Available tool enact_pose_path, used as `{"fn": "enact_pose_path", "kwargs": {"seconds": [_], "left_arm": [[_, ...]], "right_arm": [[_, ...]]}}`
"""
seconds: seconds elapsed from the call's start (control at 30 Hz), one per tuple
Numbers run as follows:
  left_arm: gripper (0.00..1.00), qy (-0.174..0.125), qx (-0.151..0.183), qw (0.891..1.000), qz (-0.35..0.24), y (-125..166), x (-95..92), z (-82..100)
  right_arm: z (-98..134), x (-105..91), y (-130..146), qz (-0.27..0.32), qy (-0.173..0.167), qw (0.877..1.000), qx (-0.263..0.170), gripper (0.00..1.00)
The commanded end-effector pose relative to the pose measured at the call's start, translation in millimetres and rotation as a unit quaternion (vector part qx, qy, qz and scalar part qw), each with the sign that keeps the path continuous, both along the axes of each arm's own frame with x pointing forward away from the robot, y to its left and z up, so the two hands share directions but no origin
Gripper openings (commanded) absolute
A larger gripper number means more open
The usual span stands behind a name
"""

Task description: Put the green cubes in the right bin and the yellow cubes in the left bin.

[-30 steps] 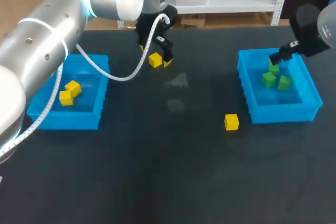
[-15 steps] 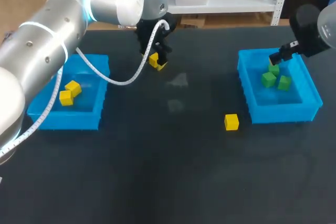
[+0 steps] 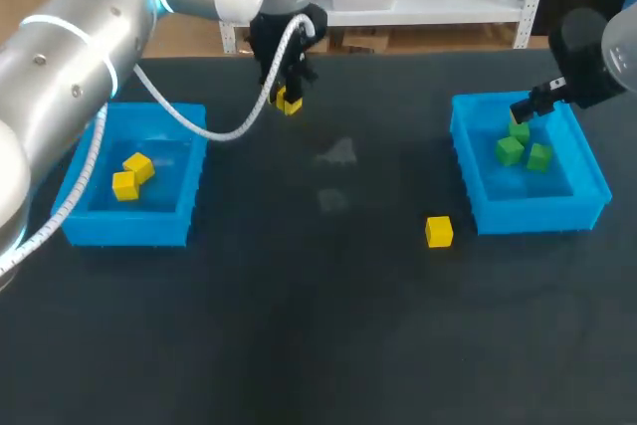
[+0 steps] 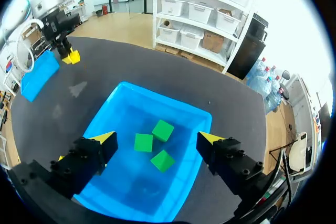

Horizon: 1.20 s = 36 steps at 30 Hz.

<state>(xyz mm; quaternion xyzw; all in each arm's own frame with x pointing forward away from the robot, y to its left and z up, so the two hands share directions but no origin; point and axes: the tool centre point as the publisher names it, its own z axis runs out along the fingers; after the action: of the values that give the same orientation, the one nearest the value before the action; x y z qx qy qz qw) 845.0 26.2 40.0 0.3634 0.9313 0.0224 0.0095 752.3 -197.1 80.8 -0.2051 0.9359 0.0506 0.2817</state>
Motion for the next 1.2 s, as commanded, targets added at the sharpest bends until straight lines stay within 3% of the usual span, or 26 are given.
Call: {"fn": "enact_pose_path", "kwargs": {"seconds": [0.03,0.3,0.5,0.77,0.93,1.2], "left_arm": [[0.00,-0.020,-0.013,1.000,0.004,15,-4.5,36.5],[0.00,-0.065,-0.030,0.997,0.043,66,-25.2,87.6],[0.00,-0.073,-0.026,0.994,0.076,113,-55.8,101.6],[0.00,-0.059,-0.016,0.990,0.127,166,-95.8,95.7],[0.00,-0.051,-0.014,0.985,0.161,188,-108.3,86.1],[0.00,-0.036,-0.016,0.983,0.181,200,-120.6,73.6]], "right_arm": [[0,-1.4,0,-0.001,-0.002,1.000,-0.001,1.00],[0,-1.4,0,-0.001,-0.002,1.000,-0.001,1.00],[0,-1.4,0,-0.001,-0.002,1.000,-0.001,1.00],[0,-1.4,0,-0.001,-0.002,1.000,-0.001,1.00],[0,-1.4,0,-0.001,-0.002,1.000,-0.001,1.00],[0,-1.4,0,-0.001,-0.002,1.000,-0.001,1.00]]}}
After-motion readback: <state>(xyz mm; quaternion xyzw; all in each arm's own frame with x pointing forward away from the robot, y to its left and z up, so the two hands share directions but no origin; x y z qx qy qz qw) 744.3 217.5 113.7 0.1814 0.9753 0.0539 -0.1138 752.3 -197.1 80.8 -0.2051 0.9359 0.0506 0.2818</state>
